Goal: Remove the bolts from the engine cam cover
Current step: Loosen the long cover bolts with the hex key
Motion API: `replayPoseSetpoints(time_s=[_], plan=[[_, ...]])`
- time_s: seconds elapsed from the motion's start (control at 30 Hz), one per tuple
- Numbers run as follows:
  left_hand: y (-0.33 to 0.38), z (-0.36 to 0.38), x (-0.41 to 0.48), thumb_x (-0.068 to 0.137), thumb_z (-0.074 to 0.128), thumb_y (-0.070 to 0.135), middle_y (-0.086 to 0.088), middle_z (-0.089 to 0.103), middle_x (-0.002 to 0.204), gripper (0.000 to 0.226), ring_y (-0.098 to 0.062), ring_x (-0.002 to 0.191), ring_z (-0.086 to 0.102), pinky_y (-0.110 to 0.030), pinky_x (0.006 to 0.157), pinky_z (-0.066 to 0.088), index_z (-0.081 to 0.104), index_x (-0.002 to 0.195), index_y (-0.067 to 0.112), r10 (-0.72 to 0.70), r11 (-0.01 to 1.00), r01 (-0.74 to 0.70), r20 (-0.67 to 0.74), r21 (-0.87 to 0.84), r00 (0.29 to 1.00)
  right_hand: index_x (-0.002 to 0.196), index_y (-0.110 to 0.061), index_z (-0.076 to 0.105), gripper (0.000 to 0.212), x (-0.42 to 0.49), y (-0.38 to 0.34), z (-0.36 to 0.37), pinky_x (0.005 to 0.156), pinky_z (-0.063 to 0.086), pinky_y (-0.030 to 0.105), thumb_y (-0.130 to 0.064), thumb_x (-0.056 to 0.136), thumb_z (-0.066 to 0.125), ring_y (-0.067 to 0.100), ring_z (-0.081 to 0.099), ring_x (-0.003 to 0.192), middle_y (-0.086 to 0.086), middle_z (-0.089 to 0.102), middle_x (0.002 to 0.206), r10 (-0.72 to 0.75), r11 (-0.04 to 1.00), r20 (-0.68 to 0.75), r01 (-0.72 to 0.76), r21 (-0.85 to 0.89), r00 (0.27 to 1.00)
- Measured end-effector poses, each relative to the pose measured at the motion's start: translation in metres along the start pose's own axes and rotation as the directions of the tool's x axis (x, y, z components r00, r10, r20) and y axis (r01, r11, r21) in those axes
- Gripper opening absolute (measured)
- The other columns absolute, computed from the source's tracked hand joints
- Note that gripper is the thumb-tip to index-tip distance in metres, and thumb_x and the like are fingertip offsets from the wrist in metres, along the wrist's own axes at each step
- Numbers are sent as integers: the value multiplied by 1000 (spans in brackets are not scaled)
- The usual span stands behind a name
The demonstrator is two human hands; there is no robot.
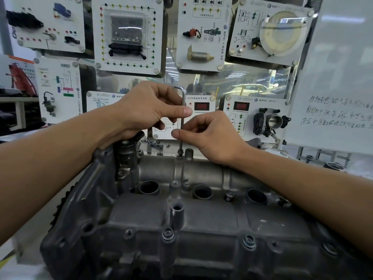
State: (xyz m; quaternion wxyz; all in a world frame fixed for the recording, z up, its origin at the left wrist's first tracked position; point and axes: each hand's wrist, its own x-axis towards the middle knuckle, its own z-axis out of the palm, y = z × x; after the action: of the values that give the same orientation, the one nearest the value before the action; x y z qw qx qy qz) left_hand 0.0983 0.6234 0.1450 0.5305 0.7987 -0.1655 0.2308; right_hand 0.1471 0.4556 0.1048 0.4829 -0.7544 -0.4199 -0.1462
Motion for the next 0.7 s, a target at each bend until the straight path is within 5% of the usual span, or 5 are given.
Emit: replayPoseSetpoints(time_s=[0.23, 0.33, 0.43, 0.57, 0.7], plan=[[-1, -3, -2, 67, 79, 23, 0, 77, 90, 31, -6, 79, 70, -17, 49, 48, 72, 96, 14, -4, 999, 8, 110, -35, 994, 62, -14, 68, 28, 0, 1, -1, 54, 42, 33, -17, 90, 71, 18, 49, 58, 26, 67, 72, -43, 995, 34, 46, -86, 999], [-2, -6, -3, 82, 71, 16, -1, 77, 98, 19, -4, 86, 71, -16, 52, 49, 73, 100, 18, -1, 1000, 4, 144, -17, 990, 65, -7, 68, 31, 0, 1, -3, 60, 44, 30, -14, 95, 65, 13, 52, 59, 15, 69, 68, -44, 994, 93, 53, -94, 995], [-2, -3, -3, 76, 75, 21, -3, 78, 90, 16, -6, 78, 69, -15, 47, 46, 75, 92, 19, 8, 1000, -7, 85, -9, 996, 71, 3, 69, 32, 0, 1, -4, 62, 42, 26, -14, 97, 62, 11, 50, 58, 15, 68, 67, -52, 995, 120, 62, -81, 991], [-2, 0, -1, 56, 83, 27, -3, 75, 74, 21, -9, 67, 67, -18, 42, 45, 72, 71, 19, 9, 1000, -9, -16, -22, 1000, 62, -17, 71, 29, 0, 1, -1, 50, 30, 26, -23, 90, 71, 15, 33, 50, 10, 47, 51, -27, 999, 65, 30, -40, 998], [-1, 1, -1, 55, 85, 28, 2, 66, 66, 31, -8, 60, 61, -20, 44, 46, 64, 72, 14, 17, 1000, -17, -27, 8, 999, 78, -3, 78, 21, 0, -1, 1, 52, 34, 28, -23, 83, 79, 18, 40, 54, 30, 63, 65, -13, 1000, -10, 13, -22, 1000]])
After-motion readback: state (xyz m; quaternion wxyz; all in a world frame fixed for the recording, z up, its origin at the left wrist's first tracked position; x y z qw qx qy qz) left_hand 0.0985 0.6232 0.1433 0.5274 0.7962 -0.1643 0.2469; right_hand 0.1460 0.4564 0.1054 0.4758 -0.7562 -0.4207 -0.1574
